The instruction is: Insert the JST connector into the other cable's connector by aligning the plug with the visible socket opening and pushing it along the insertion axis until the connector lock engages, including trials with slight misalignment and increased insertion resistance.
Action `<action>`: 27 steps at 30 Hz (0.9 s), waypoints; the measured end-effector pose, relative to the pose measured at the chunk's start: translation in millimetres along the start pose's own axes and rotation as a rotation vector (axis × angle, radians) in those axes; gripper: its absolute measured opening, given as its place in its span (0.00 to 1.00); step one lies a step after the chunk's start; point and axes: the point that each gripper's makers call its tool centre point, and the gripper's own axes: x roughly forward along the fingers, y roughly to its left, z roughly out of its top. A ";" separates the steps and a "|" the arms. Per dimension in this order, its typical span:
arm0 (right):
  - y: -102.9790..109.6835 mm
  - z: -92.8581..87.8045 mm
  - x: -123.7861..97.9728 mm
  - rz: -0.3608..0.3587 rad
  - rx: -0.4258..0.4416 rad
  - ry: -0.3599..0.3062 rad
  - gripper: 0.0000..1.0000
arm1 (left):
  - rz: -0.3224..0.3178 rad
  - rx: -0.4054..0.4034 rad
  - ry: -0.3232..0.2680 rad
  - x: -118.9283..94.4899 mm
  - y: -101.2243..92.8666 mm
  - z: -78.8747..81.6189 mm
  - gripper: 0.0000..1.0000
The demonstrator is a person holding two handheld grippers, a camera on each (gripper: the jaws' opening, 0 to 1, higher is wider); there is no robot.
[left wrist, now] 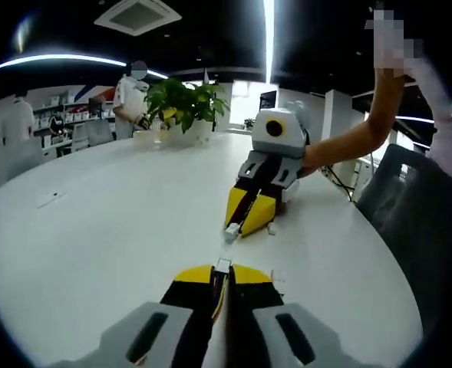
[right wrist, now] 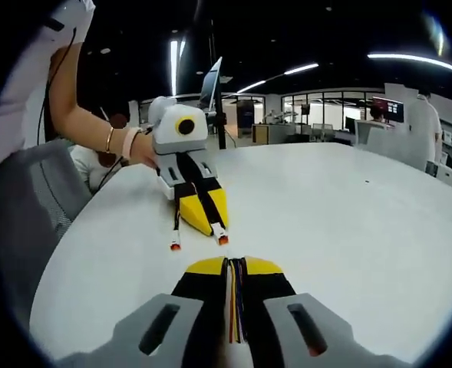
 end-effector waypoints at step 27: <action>6.5 0.6 13.2 0.056 -0.014 -0.012 0.04 | -0.053 -0.015 -0.013 1.7 2.9 0.0 0.00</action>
